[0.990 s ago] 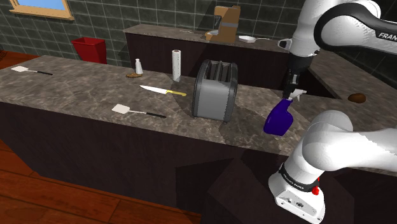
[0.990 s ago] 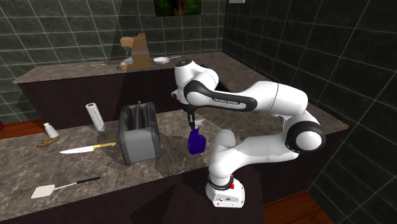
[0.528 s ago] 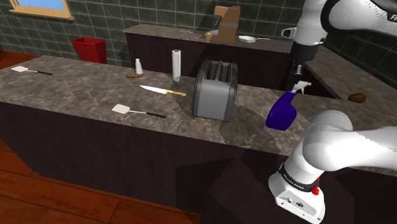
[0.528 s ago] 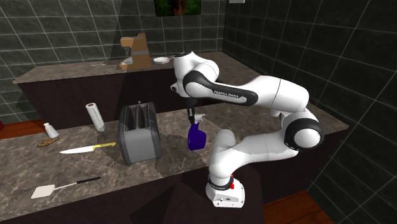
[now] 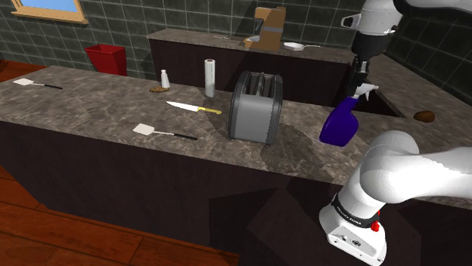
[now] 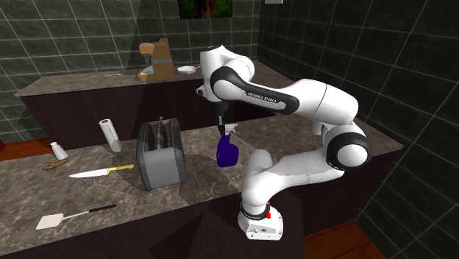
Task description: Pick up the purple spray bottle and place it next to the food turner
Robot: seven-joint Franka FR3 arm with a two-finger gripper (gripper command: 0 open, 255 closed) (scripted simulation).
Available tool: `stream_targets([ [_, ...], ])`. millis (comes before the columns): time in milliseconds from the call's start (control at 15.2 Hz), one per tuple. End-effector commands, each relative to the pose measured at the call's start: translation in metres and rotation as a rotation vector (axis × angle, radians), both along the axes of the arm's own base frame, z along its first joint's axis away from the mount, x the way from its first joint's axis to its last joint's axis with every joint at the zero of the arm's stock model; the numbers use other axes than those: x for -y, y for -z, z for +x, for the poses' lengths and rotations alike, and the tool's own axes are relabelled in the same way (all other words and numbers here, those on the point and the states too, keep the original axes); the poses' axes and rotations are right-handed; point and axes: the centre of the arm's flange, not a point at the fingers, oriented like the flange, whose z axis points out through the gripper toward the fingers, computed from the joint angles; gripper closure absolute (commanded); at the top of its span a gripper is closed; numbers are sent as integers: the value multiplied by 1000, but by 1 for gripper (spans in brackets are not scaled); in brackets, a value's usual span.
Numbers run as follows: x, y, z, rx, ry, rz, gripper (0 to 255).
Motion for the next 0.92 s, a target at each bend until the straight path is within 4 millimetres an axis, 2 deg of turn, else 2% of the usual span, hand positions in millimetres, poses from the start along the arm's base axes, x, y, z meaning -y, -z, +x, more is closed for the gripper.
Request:
stream_targets([
  [0, 0, -11, 0, 0, 0, 0, 255],
  [858, 0, -79, 0, 0, 0, 0, 255],
])
